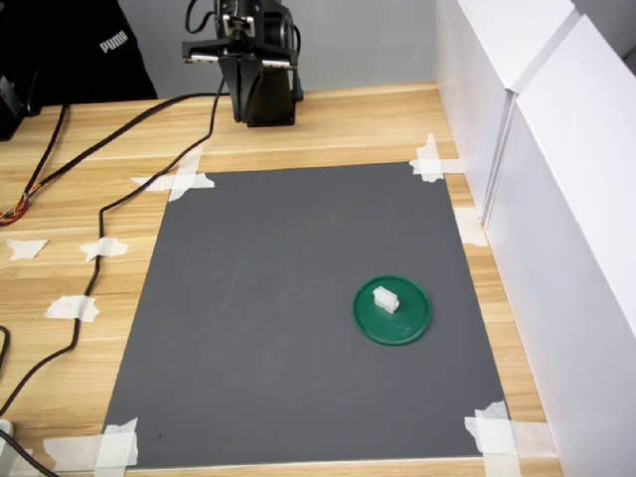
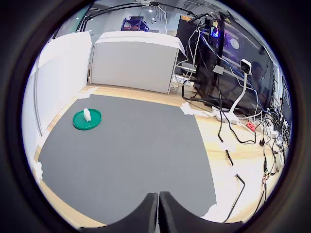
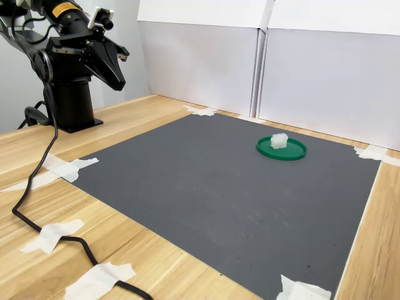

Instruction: Grasp a white terminal and put it on the green lid.

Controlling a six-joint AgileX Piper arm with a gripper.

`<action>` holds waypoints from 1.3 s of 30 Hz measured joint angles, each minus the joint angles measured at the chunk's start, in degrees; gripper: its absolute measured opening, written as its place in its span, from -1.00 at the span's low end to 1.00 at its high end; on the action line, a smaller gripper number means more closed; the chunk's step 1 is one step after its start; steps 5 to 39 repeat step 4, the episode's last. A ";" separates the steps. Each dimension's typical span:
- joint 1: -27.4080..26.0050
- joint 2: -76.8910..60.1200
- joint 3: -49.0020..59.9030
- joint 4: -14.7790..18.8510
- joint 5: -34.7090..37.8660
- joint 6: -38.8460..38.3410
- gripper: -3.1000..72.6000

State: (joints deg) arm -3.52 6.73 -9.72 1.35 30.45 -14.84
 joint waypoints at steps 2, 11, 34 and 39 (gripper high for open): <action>0.00 -1.45 0.00 0.00 0.00 -0.04 -0.96; 0.00 -2.31 0.00 0.00 0.00 -0.04 -0.96; 0.00 -2.31 0.00 0.00 0.00 -0.04 -0.96; 0.00 -2.31 0.00 0.00 0.00 -0.04 -0.96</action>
